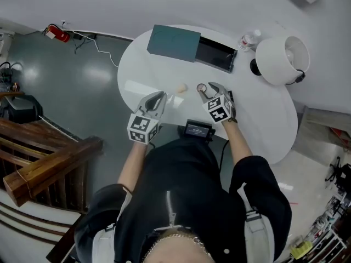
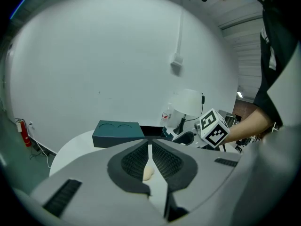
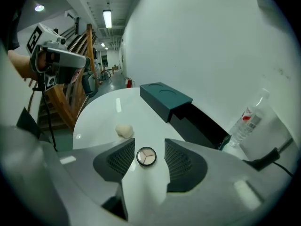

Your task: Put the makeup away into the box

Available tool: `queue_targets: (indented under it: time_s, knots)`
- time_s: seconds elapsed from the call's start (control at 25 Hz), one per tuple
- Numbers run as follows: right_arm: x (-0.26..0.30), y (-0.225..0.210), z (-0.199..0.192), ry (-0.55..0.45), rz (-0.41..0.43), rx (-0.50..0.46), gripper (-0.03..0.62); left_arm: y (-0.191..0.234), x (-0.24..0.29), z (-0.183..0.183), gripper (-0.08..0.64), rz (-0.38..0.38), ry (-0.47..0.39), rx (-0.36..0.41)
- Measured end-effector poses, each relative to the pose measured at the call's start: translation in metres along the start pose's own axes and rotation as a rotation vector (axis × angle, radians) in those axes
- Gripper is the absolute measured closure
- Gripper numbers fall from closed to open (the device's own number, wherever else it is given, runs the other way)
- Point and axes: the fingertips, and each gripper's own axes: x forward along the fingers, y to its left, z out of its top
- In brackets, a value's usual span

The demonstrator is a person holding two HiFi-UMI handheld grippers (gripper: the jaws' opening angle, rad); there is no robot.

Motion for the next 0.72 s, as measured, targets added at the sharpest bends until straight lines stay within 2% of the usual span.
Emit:
queue_targets:
  time_s: [0.48, 0.72]
  knots:
    - [0.057, 0.006, -0.041, 0.196, 0.093, -0.062, 0.383, 0.023, 0.005, -0.004, 0.545, 0.052, 0.034, -0.022]
    - [0.071, 0.012, -0.052, 0.252, 0.135, -0.072, 0.373, 0.027, 0.007, -0.002, 0.546, 0.076, 0.047, -0.029]
